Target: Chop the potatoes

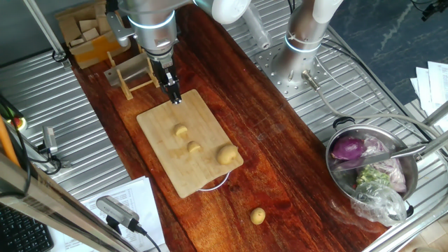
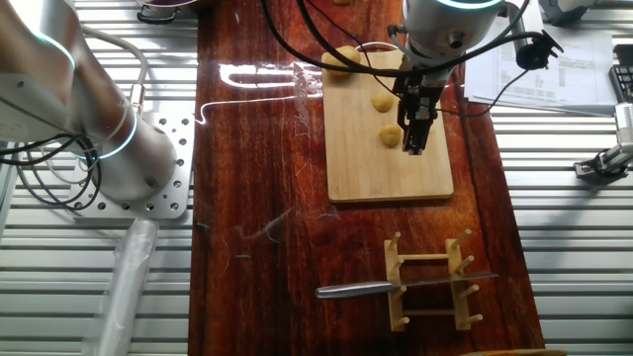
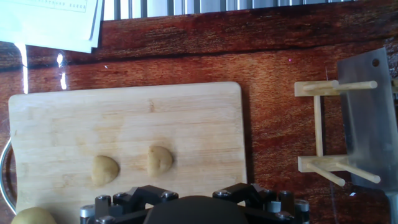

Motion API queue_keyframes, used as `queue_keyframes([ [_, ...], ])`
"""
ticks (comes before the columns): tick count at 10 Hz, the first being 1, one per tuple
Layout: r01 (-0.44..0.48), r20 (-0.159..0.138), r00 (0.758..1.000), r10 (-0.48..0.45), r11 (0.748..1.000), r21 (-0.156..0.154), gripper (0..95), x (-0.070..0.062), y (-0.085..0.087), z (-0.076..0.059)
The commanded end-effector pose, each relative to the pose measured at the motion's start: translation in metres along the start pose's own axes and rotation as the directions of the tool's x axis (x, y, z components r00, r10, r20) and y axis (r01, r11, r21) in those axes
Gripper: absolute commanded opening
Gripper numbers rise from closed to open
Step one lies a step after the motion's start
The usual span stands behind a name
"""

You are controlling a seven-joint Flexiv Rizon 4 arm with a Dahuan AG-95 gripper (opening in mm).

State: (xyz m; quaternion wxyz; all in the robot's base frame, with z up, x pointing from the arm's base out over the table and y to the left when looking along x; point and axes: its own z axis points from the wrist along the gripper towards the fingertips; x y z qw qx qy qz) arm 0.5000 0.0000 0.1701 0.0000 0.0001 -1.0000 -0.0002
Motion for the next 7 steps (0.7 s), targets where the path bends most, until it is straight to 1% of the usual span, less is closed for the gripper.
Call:
queue_keyframes([
  [1, 0.064, 0.008, 0.998, -0.064, 0.998, -0.016, 0.0, 0.0000, 0.0000, 0.0000],
  [2, 0.058, 0.001, 0.998, -0.058, 0.998, -0.005, 0.0, 0.0002, 0.0002, -0.0005],
  [5, 0.053, 0.002, 0.999, -0.053, 0.999, -0.010, 0.0, 0.0002, 0.0002, -0.0005],
  [7, 0.070, 0.005, 0.998, -0.069, 0.998, -0.012, 0.0, 0.0006, 0.0001, -0.0003],
])
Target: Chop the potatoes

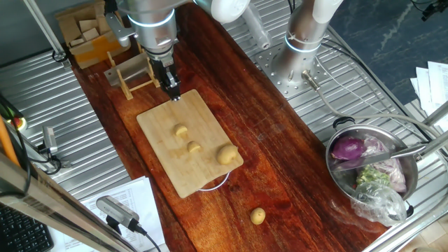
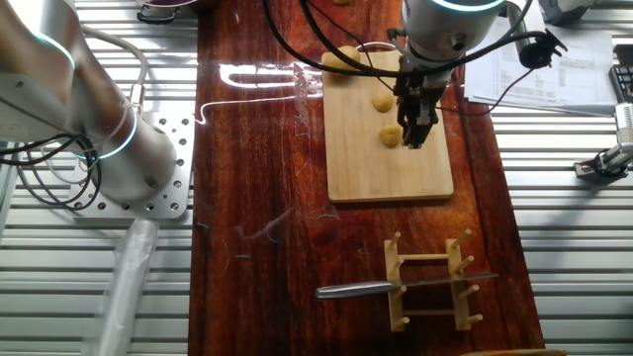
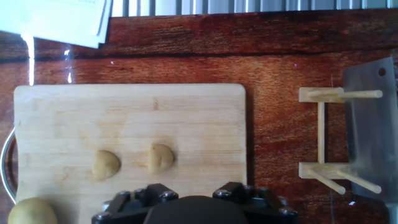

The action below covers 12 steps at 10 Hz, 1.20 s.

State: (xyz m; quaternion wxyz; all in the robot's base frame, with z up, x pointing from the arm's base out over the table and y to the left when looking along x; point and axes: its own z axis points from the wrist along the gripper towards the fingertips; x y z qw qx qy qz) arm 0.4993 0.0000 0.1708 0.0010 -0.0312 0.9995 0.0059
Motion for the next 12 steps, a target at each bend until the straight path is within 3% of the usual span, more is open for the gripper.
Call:
queue_keyframes([
  [1, 0.023, 0.003, 1.000, -0.023, 1.000, -0.001, 0.0, 0.0001, 0.0002, 0.0006],
  [4, 0.035, 0.008, 0.999, -0.036, 0.999, 0.003, 0.0, 0.0003, 0.0002, 0.0010],
  [5, 0.038, 0.036, 0.999, -0.038, 0.999, -0.001, 0.0, 0.0005, 0.0002, 0.0009],
  [12, 0.050, 0.032, 0.998, -0.050, 0.999, 0.006, 0.0, 0.0009, 0.0000, 0.0016],
])
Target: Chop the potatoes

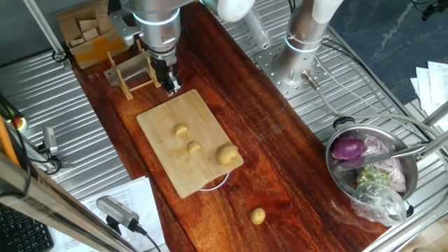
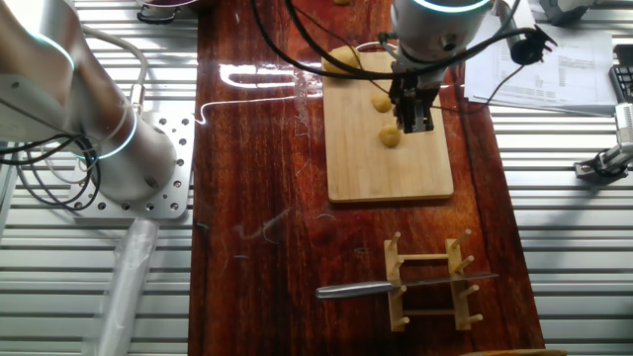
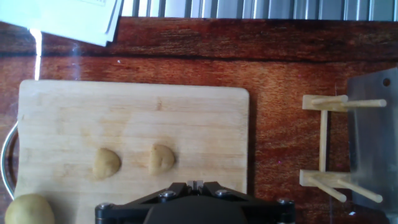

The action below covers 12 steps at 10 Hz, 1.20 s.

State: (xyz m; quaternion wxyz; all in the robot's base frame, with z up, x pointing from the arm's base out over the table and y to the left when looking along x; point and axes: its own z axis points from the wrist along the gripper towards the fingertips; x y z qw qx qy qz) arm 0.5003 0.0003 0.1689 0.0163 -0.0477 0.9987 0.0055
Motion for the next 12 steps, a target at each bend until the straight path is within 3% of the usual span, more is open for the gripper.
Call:
queue_keyframes([
  [1, 0.034, -0.003, 0.999, -0.034, 0.999, 0.002, 0.0, 0.002, 0.000, 0.000],
  [3, 0.055, 0.000, 0.999, -0.055, 0.999, -0.002, 0.0, 0.002, 0.000, 0.000],
  [5, -0.016, 0.009, 1.000, 0.016, 1.000, -0.019, 0.0, 0.002, 0.000, 0.000],
  [8, -0.019, 0.000, 1.000, 0.019, 0.999, -0.026, 0.0, 0.002, -0.002, 0.000],
  [12, 0.071, -0.039, 0.997, -0.073, 0.997, -0.037, 0.0, 0.017, -0.062, -0.005],
])
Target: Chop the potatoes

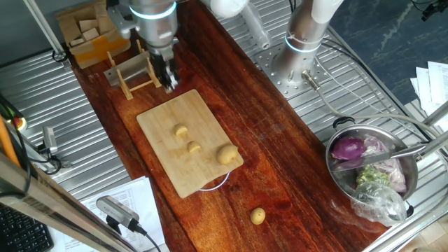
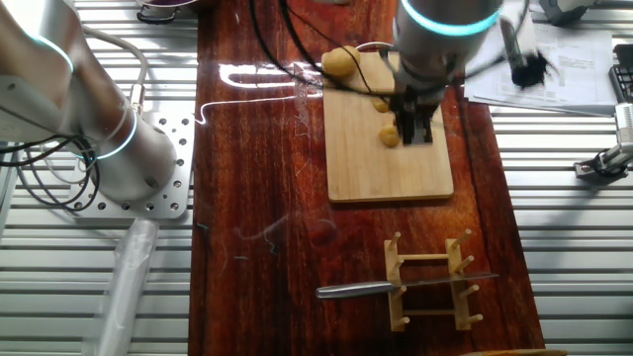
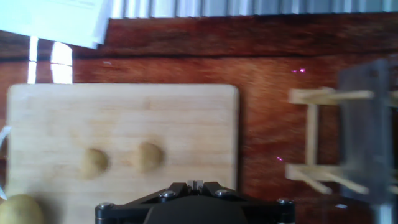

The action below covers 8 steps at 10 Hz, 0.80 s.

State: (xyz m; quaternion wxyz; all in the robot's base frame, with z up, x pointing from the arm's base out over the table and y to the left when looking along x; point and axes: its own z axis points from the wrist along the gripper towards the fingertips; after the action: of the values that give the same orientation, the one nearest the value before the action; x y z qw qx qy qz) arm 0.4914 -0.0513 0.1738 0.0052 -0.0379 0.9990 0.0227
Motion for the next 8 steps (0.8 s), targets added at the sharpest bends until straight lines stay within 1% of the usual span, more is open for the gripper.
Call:
queue_keyframes([
  [1, 0.085, -0.032, 0.996, -0.085, 0.996, -0.001, 0.0, 0.003, -0.012, 0.001],
  [2, 0.064, -0.029, 0.998, -0.064, 0.998, 0.000, 0.0, 0.003, -0.012, 0.001],
  [4, -0.007, -0.028, 1.000, 0.007, 1.000, 0.003, 0.0, 0.003, -0.012, 0.001],
  [5, -0.003, -0.015, 1.000, 0.003, 1.000, 0.019, 0.0, 0.003, -0.012, 0.001],
  [6, 0.022, 0.017, 1.000, -0.023, 0.999, 0.050, 0.0, 0.003, -0.012, 0.001],
  [7, 0.038, 0.023, 0.999, -0.039, 0.997, 0.063, 0.0, 0.006, -0.017, 0.000],
  [8, 0.018, 0.008, 1.000, -0.018, 0.998, 0.060, 0.0, 0.008, -0.027, -0.003],
])
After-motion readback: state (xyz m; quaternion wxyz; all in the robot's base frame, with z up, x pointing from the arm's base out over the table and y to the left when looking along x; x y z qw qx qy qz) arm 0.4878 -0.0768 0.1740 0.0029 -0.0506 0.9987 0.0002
